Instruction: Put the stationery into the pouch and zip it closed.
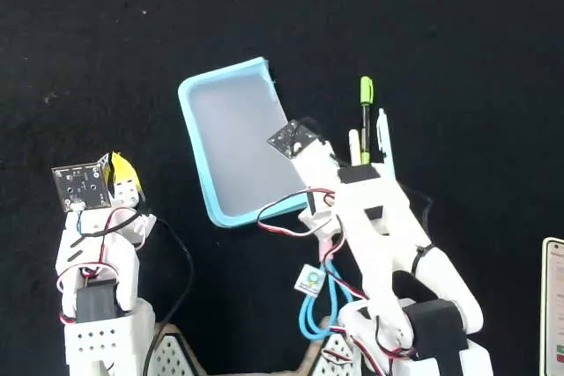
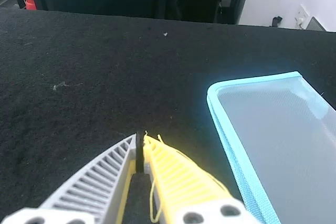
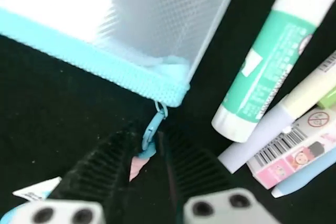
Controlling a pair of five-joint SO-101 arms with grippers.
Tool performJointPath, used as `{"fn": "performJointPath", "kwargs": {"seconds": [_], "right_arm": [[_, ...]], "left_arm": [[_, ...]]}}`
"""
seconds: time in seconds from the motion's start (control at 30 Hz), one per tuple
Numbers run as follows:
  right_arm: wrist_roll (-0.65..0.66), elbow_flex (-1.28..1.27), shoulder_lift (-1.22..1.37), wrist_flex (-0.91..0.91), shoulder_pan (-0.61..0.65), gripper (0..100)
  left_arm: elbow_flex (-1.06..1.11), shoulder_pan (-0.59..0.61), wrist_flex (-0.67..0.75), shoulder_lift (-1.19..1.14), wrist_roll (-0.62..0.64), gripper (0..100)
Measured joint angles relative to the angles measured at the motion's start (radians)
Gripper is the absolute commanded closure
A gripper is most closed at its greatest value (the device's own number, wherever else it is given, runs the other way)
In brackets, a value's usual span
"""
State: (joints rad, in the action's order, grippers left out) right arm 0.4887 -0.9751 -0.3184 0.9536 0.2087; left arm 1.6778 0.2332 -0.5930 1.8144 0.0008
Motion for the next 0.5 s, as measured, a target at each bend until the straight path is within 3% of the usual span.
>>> {"fn": "performJointPath", "kwargs": {"seconds": [0.2,0.33,0.5], "right_arm": [[0.000,0.066,-0.077,0.089,0.009,98.8],[0.003,0.146,-0.253,0.206,0.064,98.8],[0.003,0.155,-0.463,0.238,0.172,98.8]], "left_arm": [[0.000,-0.080,0.000,0.000,0.000,96],[0.000,-0.189,0.000,0.000,0.000,96],[0.000,-0.209,0.000,0.000,0.000,90]]}}
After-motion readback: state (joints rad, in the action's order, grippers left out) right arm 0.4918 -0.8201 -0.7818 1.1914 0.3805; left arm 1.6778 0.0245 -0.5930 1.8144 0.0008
